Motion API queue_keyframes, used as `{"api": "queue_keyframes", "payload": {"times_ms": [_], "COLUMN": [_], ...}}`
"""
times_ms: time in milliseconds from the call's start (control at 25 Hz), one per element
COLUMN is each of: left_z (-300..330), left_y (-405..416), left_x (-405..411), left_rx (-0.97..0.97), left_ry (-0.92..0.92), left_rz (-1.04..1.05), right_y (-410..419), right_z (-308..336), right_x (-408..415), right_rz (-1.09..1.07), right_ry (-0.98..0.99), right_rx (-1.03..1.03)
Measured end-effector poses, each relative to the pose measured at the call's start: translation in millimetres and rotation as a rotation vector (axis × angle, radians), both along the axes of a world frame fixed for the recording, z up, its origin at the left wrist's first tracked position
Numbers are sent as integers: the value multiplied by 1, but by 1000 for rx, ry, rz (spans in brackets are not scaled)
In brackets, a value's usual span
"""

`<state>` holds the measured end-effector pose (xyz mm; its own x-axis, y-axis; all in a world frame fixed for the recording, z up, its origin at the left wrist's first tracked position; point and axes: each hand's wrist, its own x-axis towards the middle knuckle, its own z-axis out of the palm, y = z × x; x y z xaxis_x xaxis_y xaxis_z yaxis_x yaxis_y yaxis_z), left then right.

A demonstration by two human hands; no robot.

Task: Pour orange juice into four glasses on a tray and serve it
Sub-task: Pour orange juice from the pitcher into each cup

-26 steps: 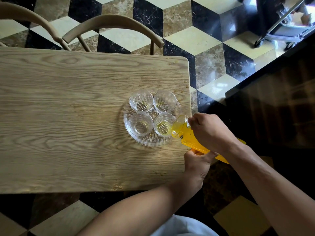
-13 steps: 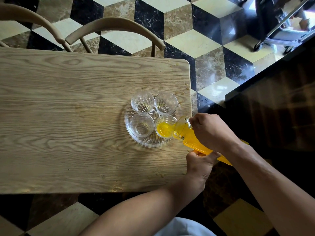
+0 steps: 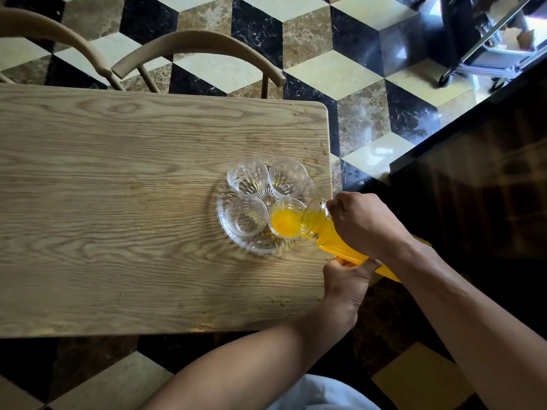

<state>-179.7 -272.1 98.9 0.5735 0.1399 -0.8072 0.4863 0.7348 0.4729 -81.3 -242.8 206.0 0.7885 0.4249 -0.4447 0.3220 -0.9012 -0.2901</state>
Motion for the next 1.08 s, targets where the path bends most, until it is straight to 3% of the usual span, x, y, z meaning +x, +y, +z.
{"api": "queue_keyframes", "payload": {"times_ms": [1080], "left_z": [0], "left_y": [6], "left_x": [-1], "left_rx": [-11], "left_ry": [-3], "left_rz": [-8], "right_y": [9], "right_z": [12], "right_x": [-1], "right_rz": [-2], "right_ry": [-7], "right_rx": [3]}}
